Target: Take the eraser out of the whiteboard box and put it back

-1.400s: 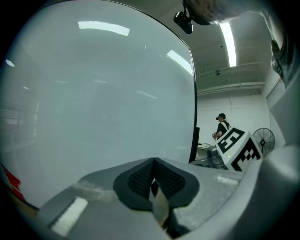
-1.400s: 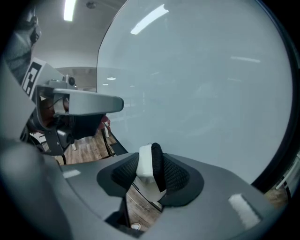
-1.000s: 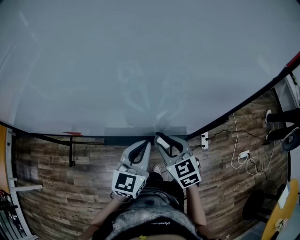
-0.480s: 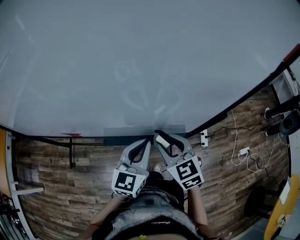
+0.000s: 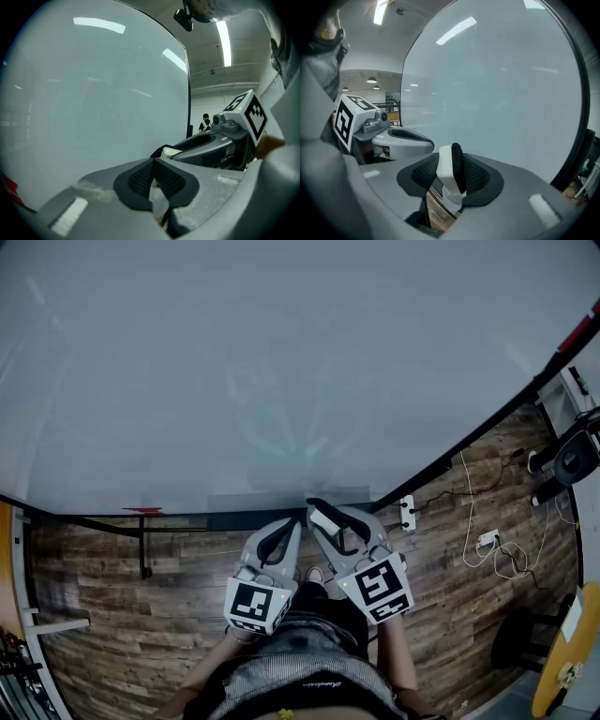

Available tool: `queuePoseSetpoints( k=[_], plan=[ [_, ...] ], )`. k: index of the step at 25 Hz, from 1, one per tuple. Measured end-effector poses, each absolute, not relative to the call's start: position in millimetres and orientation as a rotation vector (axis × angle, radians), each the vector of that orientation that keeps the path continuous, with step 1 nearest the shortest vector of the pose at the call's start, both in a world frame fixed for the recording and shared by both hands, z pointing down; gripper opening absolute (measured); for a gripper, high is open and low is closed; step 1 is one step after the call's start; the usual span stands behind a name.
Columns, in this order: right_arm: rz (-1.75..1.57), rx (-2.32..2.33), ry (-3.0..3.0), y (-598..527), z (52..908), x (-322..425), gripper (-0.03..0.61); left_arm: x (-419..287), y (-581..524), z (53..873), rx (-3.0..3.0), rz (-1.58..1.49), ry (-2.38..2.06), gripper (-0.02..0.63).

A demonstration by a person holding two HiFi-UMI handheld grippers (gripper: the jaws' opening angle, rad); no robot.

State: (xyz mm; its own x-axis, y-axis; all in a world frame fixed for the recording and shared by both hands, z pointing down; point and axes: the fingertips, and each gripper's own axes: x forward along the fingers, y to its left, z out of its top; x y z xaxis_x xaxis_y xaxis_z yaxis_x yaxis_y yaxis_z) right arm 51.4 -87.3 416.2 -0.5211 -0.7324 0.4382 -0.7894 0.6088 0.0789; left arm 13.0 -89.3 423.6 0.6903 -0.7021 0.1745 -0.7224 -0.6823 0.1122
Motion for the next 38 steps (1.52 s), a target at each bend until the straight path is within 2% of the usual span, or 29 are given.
queuePoseSetpoints(
  k=[38],
  plan=[
    [0.173,1.214,-2.489,-83.3,375.8,61.4,0.159,13.6,-86.9,431.0,2.729,0.217,-1.197,0.002]
  ],
)
